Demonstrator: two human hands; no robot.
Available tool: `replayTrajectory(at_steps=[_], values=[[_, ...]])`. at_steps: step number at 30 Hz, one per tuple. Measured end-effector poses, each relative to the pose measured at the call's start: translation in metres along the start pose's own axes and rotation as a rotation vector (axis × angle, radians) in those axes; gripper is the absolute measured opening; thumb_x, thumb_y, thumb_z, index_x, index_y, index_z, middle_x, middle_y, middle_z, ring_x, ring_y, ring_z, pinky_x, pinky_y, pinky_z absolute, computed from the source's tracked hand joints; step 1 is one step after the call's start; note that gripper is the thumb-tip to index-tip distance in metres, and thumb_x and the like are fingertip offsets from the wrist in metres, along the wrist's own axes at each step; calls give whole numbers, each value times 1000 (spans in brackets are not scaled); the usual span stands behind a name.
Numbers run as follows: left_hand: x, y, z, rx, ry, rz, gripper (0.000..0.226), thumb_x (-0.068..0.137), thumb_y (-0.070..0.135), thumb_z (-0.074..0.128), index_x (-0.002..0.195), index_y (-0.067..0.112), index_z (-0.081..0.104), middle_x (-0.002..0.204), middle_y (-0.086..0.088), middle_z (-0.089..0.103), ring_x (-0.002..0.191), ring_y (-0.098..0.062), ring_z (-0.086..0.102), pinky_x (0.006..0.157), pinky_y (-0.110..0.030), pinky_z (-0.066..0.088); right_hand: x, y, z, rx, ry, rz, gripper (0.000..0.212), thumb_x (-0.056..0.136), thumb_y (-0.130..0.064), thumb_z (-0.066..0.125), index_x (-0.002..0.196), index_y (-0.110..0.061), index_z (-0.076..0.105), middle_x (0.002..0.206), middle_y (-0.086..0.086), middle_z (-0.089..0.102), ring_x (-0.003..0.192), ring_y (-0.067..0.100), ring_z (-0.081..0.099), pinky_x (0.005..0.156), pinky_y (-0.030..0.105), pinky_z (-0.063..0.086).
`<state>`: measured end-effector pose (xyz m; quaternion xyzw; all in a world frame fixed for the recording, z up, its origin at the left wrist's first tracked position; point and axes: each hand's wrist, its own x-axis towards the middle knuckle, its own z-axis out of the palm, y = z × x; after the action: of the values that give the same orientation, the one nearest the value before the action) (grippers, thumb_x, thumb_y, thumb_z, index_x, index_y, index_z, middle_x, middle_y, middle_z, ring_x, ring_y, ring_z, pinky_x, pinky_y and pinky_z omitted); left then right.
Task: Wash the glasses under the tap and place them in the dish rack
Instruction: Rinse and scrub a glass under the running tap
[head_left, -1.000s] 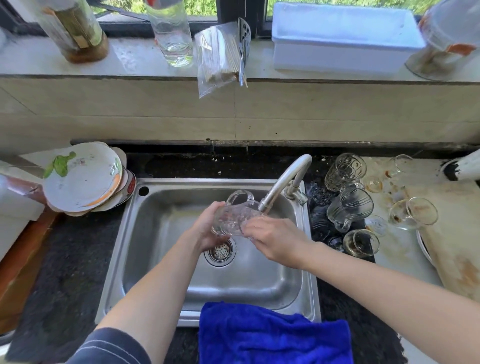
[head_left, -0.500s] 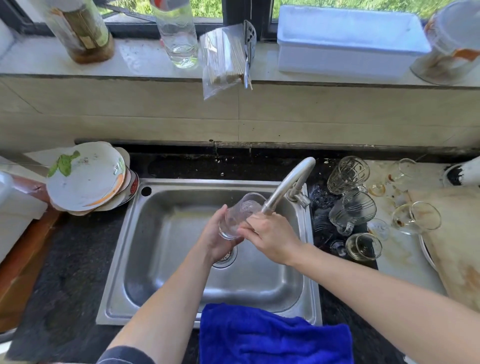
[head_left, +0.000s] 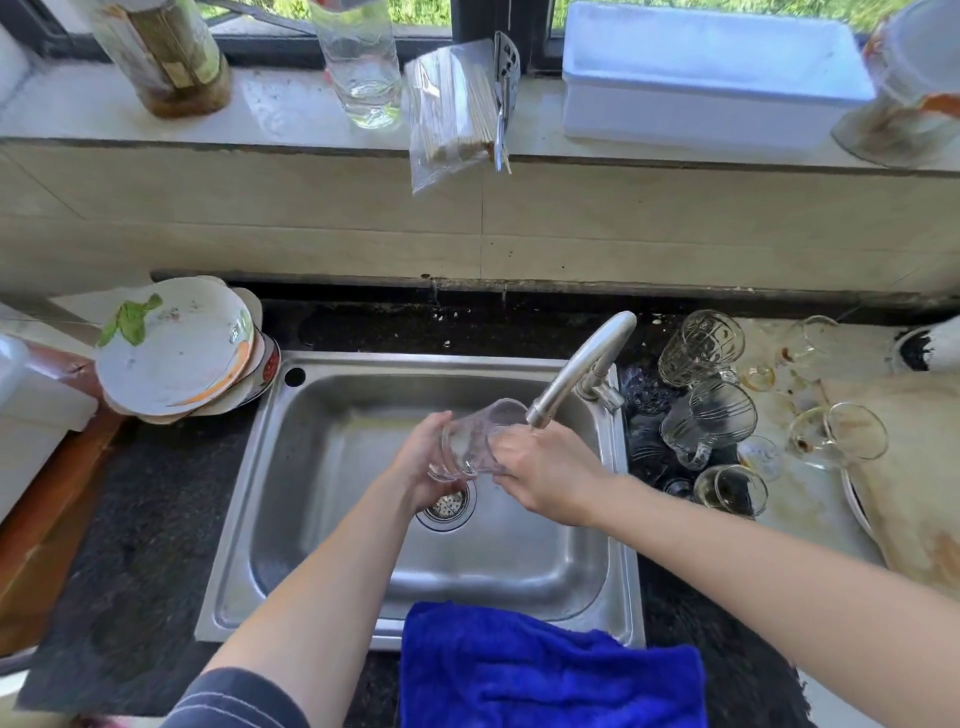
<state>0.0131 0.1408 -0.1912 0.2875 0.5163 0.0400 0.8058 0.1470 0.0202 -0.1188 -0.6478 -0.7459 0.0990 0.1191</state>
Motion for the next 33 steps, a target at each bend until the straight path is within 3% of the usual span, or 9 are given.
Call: replayTrajectory(at_steps=[3,6,10,14,17,22,27,30,33], values=[[-3,7,2,69,-19,-33,35,92,39,45,79,13,65,68,-7,65,61,-21,57,64,-30,41,-3,3,-3,27,-43,-47,13,75,-20,76,83,-13,69,84,0,71,81,20,68,66,32,54],[-3,17,-9,150,-12,-108,35,92,38,48,79,10,66,69,-10,66,68,-24,57,68,-33,46,-17,16,-4,36,-71,-100,26,84,-26,66,109,-18,70,113,-1,70,109,18,63,84,34,52],[-8,7,-5,114,-132,-144,36,88,42,48,84,12,68,75,-8,66,67,-21,58,66,-31,47,5,6,-1,106,-82,44,40,90,-50,48,94,-16,69,93,0,68,85,24,65,66,35,53],[-3,-6,-6,-131,-235,-58,41,92,44,43,102,13,68,87,-8,69,70,-20,57,66,-32,39,8,2,-1,267,-60,188,31,92,-43,54,87,-17,71,84,0,70,80,25,64,70,40,51],[-2,-9,1,-117,-146,-46,42,92,46,41,93,13,68,75,-6,68,63,-19,54,59,-29,34,8,-8,3,315,-71,235,31,93,-43,53,91,-17,70,91,-1,70,86,22,63,73,39,50],[2,2,-16,52,-45,-132,34,89,40,49,85,13,69,80,-10,68,73,-24,59,69,-30,42,-13,3,-6,201,-160,77,38,92,-47,55,109,-15,67,113,1,67,104,19,61,83,31,48],[-3,1,-5,62,-46,-144,37,89,38,48,74,13,70,72,-7,66,59,-20,59,61,-28,40,0,-10,-2,254,-137,252,33,95,-44,51,94,-15,65,99,2,66,89,21,59,75,35,45],[2,-2,-12,56,-8,-138,34,80,43,54,96,15,63,83,-6,59,61,-21,58,58,-27,34,-11,9,-5,387,-148,389,29,96,-45,51,99,-21,68,100,-5,67,95,14,57,78,33,43],[-2,-12,-1,23,-17,-149,33,87,46,49,95,16,58,75,-5,61,54,-19,55,49,-23,32,-3,3,1,437,-57,486,28,93,-47,53,99,-25,70,94,-9,70,92,13,61,81,33,46]])
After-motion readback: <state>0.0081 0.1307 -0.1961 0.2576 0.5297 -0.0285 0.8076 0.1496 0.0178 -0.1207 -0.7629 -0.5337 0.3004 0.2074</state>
